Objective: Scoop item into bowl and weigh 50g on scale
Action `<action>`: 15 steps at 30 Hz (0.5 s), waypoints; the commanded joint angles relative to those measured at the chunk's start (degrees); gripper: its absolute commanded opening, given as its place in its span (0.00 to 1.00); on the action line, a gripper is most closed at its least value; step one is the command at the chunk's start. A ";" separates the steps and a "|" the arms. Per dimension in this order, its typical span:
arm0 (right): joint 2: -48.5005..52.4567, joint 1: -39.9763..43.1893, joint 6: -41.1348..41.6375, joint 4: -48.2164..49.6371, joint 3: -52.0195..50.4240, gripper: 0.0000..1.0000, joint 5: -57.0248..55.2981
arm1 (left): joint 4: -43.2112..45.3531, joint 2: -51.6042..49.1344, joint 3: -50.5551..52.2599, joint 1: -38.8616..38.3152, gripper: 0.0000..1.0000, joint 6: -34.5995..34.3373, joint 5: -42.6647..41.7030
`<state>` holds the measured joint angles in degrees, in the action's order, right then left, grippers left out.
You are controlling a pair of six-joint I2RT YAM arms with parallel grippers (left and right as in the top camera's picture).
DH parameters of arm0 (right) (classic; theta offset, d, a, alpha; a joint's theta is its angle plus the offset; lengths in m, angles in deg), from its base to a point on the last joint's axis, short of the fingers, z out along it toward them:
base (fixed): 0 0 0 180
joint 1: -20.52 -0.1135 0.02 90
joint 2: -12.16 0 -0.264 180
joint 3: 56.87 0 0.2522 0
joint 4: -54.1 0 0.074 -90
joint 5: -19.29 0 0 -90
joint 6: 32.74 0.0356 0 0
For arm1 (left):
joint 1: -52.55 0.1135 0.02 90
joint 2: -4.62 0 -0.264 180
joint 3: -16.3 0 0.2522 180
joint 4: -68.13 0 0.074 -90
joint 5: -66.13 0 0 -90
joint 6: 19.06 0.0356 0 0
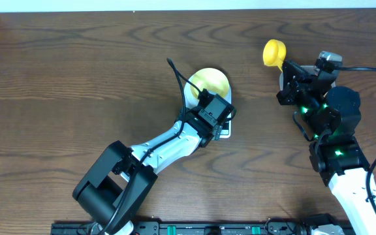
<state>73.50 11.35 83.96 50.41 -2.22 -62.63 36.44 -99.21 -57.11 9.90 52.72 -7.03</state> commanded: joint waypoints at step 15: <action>-0.46 0.61 -0.20 -0.07 1.49 0.01 -0.44 | -1.25 -0.81 0.63 -0.07 0.88 -1.42 2.12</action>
<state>73.50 11.35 83.96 50.41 -2.22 -62.63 35.87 -99.21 -57.11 9.90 51.45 -6.77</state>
